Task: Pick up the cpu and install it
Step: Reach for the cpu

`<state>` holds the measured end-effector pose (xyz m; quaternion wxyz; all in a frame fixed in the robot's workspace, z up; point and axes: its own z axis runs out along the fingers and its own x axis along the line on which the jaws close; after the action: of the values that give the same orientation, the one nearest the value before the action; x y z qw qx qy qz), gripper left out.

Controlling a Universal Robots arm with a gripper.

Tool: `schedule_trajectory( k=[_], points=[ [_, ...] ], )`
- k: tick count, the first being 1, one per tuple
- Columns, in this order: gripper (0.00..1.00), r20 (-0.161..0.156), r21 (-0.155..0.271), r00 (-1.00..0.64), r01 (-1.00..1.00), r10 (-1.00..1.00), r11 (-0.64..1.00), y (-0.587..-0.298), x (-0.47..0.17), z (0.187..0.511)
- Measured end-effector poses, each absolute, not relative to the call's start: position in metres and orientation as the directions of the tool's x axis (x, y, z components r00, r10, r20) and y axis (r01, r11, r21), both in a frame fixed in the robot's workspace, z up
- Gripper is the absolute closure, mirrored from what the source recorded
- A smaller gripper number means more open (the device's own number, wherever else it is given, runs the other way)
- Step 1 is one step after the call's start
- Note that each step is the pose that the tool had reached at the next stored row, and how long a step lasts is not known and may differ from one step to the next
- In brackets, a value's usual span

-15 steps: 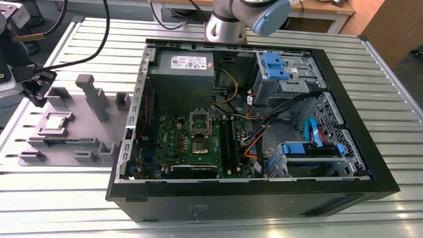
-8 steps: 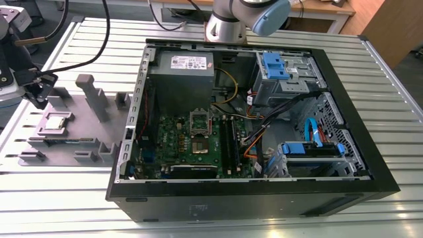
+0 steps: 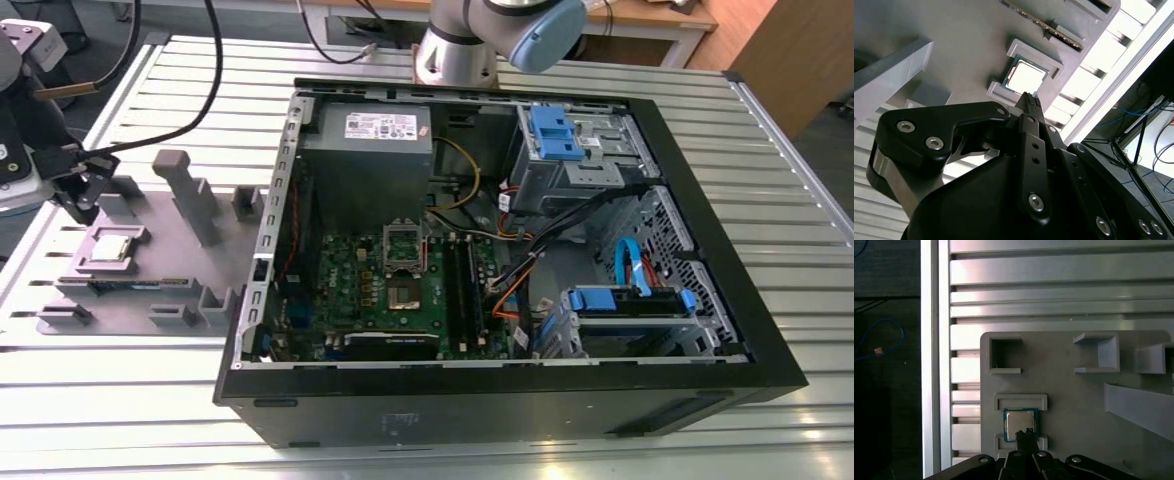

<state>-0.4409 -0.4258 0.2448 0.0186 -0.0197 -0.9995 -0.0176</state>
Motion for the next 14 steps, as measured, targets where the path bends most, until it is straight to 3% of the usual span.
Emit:
schedule_trajectory(
  k=[14],
  points=[
    [0.89, 0.038, 0.035, -0.999, 0.040, 0.039, 0.999, -0.4258, -0.4410, 0.2356]
  ],
)
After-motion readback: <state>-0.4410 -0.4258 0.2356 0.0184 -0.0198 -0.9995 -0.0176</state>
